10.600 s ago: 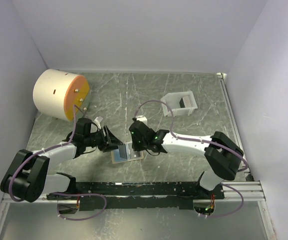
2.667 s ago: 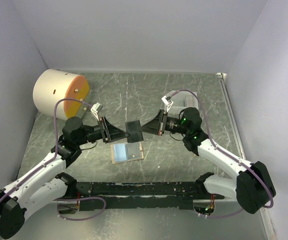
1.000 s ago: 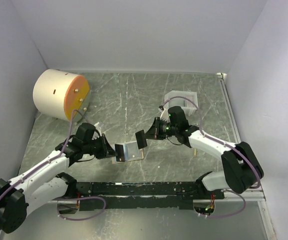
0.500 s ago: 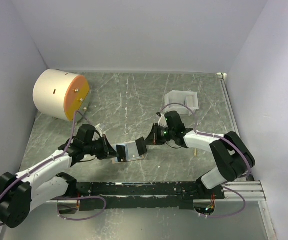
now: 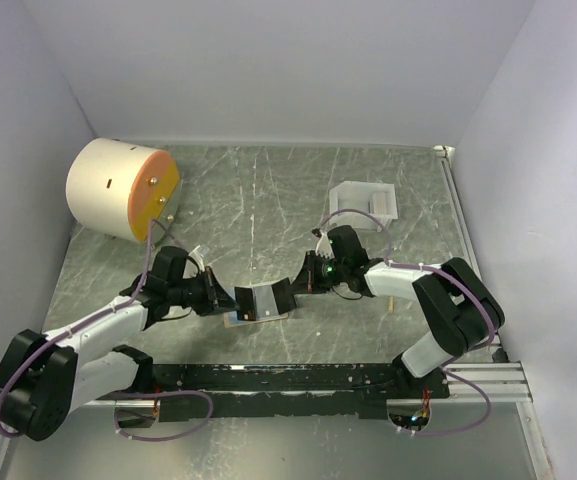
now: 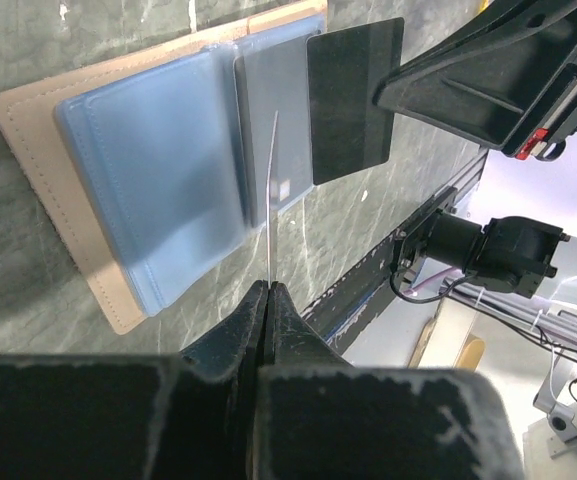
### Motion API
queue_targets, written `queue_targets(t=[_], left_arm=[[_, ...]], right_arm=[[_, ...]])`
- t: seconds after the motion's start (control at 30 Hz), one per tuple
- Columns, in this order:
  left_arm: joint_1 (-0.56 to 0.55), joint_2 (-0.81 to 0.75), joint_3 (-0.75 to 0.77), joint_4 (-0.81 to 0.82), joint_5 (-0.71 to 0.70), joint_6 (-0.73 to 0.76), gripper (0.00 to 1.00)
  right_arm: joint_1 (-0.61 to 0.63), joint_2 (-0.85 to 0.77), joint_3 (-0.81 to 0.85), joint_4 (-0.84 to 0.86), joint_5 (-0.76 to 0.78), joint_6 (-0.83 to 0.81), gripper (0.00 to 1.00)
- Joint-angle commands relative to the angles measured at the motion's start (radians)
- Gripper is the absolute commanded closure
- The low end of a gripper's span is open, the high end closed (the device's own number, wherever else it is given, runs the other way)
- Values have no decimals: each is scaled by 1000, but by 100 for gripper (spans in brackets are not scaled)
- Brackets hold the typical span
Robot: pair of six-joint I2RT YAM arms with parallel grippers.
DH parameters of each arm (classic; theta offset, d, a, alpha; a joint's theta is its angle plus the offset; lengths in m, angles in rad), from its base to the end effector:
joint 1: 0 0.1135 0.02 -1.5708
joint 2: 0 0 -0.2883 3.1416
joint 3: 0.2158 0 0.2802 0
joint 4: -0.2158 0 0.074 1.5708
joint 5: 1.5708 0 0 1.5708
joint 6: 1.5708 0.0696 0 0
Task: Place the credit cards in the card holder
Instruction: Insert the credit card into the card holder.
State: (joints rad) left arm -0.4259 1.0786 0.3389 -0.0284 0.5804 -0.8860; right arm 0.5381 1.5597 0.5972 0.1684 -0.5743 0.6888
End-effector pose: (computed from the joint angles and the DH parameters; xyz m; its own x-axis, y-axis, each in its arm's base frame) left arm 0.1859 -0.1263 0.1356 -0.9460 -0.2821 -0.1598 -0.0443 0.6009 -0.7981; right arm 0.2513 0.1940 0.1170 -0.9541 0.0520 -0.2948 -0.1953 0.6382 0.7446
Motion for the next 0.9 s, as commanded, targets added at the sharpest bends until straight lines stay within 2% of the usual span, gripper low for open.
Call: queue_targets(t=[0.0, 0.87], left_arm=[[10, 32, -3, 79, 47, 16, 93], [13, 184, -48, 240, 86, 39, 93]], right_arm=[[2, 17, -21, -3, 25, -28, 100], [2, 2, -24, -16, 31, -27, 100]])
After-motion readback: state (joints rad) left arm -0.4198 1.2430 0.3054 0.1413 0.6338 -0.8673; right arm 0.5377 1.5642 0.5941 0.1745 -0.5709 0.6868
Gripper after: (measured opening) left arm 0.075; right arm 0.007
